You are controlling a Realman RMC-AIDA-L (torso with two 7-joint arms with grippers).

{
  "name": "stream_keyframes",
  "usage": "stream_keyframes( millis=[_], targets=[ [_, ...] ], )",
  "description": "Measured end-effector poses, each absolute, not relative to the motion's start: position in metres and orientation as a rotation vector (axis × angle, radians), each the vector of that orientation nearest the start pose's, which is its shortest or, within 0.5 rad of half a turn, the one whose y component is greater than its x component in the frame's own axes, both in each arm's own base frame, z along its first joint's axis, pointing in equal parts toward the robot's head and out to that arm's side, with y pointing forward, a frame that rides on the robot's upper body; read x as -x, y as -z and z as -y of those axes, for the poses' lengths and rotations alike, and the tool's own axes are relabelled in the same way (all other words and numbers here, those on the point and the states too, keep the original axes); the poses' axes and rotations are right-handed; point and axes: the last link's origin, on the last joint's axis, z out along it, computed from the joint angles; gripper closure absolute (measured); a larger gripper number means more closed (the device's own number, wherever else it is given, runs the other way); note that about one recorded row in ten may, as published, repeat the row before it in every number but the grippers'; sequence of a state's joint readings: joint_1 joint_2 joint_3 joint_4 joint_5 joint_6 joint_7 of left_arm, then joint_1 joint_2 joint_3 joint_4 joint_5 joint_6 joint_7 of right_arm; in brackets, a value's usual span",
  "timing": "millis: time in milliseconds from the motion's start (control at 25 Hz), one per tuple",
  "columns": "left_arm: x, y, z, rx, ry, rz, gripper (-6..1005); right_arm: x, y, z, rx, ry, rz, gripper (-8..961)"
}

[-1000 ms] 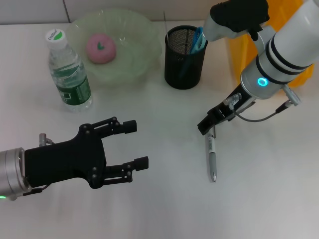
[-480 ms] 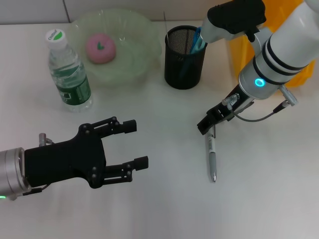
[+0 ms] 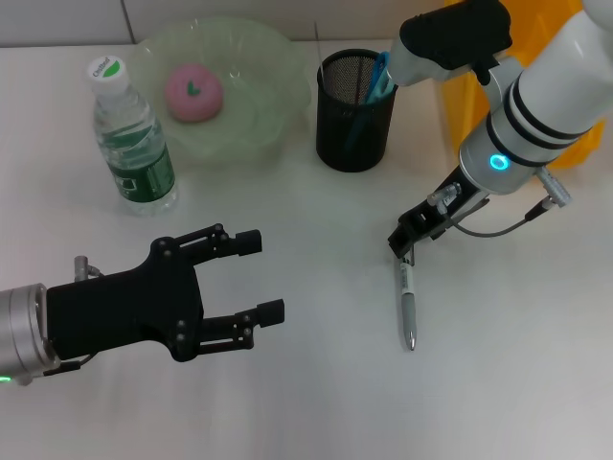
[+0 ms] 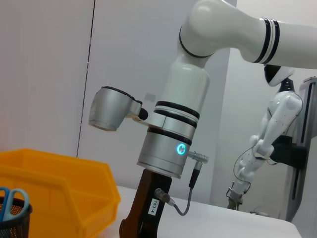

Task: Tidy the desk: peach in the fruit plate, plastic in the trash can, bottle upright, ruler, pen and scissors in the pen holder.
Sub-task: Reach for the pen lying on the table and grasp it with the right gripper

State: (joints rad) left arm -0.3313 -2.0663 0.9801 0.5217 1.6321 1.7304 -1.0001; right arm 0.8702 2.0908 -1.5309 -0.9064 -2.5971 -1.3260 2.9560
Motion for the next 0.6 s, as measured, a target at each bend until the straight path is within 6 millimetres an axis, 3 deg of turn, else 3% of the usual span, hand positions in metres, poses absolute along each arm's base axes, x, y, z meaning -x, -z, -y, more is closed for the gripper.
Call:
stream_keyframes(
  millis=[160,280,600],
  targets=[
    [0.2712,0.0221,-0.2521,2.747,1.05,0.329,197,-0.166,0.0678,-0.3858,2.386,0.571,-1.26,408],
    [0.2711,0.022,-0.2522,2.747,1.05,0.328,197,-0.1666,0.0692,-0.3866,2.384,0.58,-1.262,407],
    [0.2712,0.0218,-0.2523,2.745,1.051,0.329,197,-0.1677,0.0704,-0.3868,2.381,0.592,-1.267,573]
  ],
)
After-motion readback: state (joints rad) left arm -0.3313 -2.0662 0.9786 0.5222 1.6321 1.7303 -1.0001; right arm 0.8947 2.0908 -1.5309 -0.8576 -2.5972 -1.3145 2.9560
